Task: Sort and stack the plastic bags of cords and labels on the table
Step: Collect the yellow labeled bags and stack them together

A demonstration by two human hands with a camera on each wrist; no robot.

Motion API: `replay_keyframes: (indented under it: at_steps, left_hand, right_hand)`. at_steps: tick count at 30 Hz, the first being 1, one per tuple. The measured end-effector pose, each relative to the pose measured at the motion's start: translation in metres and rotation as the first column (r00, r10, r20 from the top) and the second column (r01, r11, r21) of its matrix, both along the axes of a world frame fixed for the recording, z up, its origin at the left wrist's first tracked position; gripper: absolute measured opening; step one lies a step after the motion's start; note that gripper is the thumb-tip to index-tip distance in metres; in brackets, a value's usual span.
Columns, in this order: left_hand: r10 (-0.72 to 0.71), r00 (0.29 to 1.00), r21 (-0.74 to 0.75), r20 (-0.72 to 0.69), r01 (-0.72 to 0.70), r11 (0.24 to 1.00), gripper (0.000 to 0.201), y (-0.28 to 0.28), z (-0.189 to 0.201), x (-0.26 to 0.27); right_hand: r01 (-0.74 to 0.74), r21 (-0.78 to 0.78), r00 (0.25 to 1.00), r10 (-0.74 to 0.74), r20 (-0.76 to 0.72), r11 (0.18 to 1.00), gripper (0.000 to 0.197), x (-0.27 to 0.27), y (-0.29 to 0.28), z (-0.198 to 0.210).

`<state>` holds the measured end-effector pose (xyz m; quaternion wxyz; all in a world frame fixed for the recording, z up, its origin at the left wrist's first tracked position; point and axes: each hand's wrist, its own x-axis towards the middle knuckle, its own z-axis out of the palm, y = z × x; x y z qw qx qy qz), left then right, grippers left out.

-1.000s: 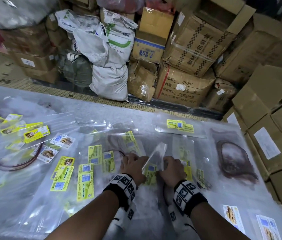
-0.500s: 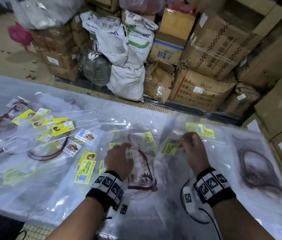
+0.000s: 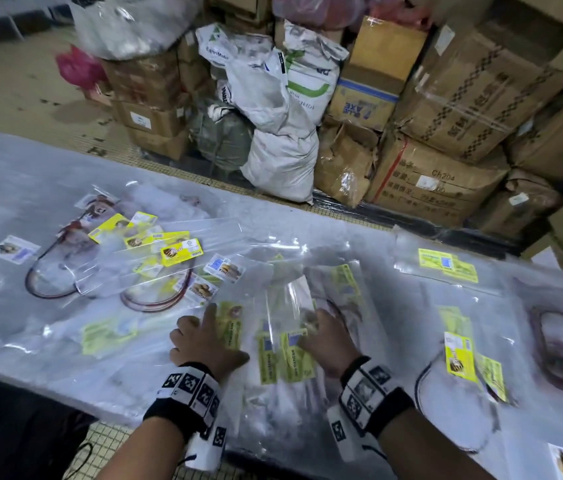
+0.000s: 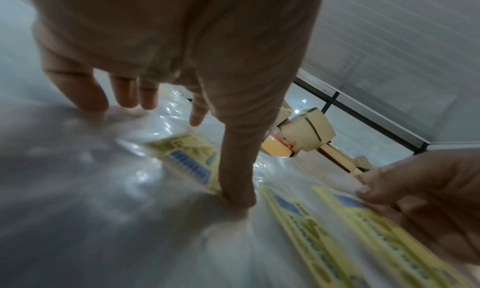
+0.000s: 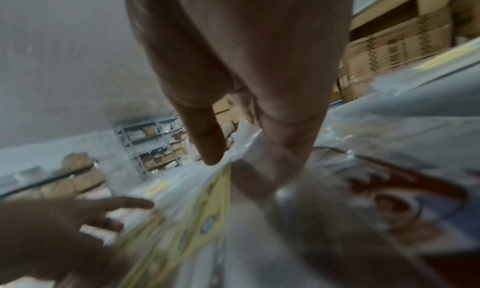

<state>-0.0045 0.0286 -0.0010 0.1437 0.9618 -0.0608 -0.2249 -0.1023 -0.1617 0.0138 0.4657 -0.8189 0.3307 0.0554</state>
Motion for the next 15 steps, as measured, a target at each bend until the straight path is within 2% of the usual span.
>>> replay_keyframes:
  at_steps: [2,4,5,8,13,15]
  left_hand:
    - [0.010,1.000,-0.061,-0.014,-0.011,0.998,0.119,0.004,-0.002,0.005]
    - [0.041,0.998,-0.157,-0.044,-0.047,0.987,0.123,0.007,-0.005,0.009]
    - [0.061,0.996,-0.222,-0.060,-0.073,0.972,0.123,0.009,-0.007,0.012]
    - [0.117,0.990,-0.390,-0.074,-0.136,0.911,0.119,0.012,-0.010,0.018]
    - [0.161,0.986,-0.513,-0.033,-0.155,0.844,0.112,0.015,-0.009,0.019]
    - [0.174,0.985,-0.558,0.005,-0.142,0.818,0.099,0.015,-0.005,0.019]
  right_hand:
    - [-0.058,-0.117,0.996,0.049,-0.076,0.991,0.040,0.002,0.015,-0.009]
    - [-0.054,-0.187,0.996,0.040,-0.078,0.981,0.030,0.005,0.025,-0.014]
    - [-0.035,-0.200,0.997,0.022,-0.070,0.979,0.031,0.007,0.027,-0.018]
    - [0.024,-0.207,0.998,-0.036,-0.056,0.978,0.036,0.007,0.030,-0.021]
    - [0.113,-0.117,0.993,-0.109,0.039,0.987,0.025,0.003,0.023,-0.020]
    - [0.143,-0.053,0.987,-0.138,0.086,0.988,0.027,0.001,0.019,-0.017]
